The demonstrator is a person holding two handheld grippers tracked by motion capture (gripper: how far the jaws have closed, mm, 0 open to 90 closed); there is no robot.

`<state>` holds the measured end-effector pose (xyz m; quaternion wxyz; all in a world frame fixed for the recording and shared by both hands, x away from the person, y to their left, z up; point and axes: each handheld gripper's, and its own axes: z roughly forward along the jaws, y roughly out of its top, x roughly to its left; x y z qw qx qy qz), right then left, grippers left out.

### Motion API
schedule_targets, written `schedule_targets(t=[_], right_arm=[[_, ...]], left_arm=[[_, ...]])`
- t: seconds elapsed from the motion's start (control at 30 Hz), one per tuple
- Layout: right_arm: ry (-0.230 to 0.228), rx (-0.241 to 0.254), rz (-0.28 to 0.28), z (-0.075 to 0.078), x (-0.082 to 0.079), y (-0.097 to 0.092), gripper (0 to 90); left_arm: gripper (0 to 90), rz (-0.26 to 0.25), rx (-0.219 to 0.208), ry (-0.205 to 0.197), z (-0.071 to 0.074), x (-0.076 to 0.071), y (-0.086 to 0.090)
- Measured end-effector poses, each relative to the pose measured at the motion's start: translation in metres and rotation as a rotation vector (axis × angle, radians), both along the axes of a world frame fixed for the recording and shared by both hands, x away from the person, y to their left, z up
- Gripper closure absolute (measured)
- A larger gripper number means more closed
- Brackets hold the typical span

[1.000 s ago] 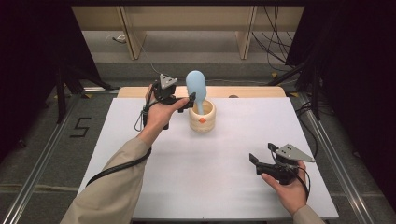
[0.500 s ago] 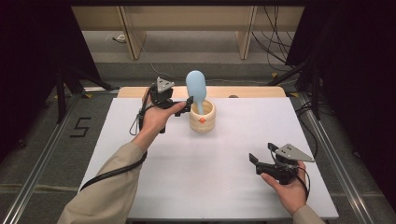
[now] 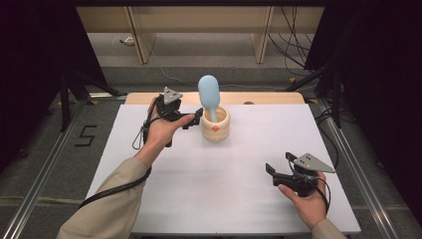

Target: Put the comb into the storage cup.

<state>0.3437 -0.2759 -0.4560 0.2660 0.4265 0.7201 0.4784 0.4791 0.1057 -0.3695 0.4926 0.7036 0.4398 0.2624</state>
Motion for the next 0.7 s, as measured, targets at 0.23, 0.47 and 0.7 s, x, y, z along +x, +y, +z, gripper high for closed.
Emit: schedule_targets(t=[0.23, 0.47, 0.7], right_arm=[[-0.001, -0.001, -0.002, 0.0, 0.0, 0.0, 16.1], [0.0, -0.002, -0.001, 0.0, 0.0, 0.0, 16.0], [0.0, -0.003, -0.001, 0.0, 0.0, 0.0, 16.0]], left_arm=[[2.4, -0.002, 0.012, 0.008, -0.004, -0.006, 0.006], [2.7, -0.009, 0.026, 0.014, -0.009, -0.011, 0.012], [2.8, -0.014, 0.031, 0.017, -0.015, -0.018, 0.018]])
